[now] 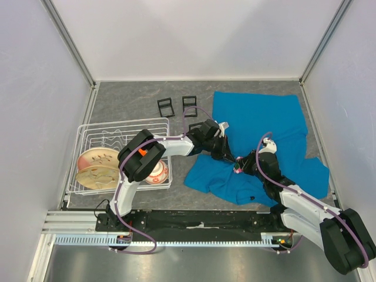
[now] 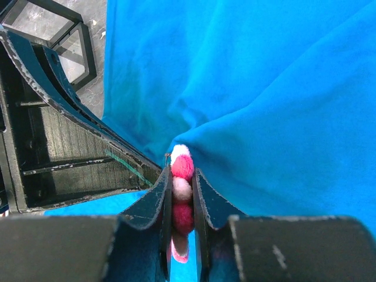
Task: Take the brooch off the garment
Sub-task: Pick up the brooch from the clothes, then remove the brooch from the clothes.
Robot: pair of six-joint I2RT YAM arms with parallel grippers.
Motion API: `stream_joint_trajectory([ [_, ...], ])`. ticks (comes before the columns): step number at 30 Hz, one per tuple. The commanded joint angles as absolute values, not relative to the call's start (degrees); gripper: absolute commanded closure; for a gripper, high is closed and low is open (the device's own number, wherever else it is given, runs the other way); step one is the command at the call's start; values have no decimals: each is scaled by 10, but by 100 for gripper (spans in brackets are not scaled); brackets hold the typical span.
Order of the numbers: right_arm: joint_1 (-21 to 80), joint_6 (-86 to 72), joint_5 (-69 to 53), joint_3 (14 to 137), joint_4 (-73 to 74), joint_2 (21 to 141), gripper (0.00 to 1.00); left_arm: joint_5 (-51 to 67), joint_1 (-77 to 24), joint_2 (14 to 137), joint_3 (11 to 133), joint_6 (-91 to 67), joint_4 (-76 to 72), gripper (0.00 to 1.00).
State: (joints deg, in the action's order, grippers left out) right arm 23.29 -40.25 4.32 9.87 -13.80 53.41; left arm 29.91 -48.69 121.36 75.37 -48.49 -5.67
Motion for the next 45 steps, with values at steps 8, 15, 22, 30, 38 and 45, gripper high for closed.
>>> stream_joint_trajectory([
  [8,231,-403,32,90,-184,526,100,294,-494,1226,771,-475,-73,85],
  [15,232,-403,19,85,-210,546,100,301,-497,1234,775,-475,-74,85],
  [22,231,-400,13,74,-235,532,100,304,-499,1246,778,-475,-71,85],
  [30,232,-409,-22,57,-295,546,100,311,-515,1258,796,-476,-69,85],
  [38,232,-388,-37,43,-324,518,100,308,-523,1260,794,-474,-55,85],
  [45,232,-391,-30,15,-362,481,100,282,-523,1262,773,-471,-40,84],
])
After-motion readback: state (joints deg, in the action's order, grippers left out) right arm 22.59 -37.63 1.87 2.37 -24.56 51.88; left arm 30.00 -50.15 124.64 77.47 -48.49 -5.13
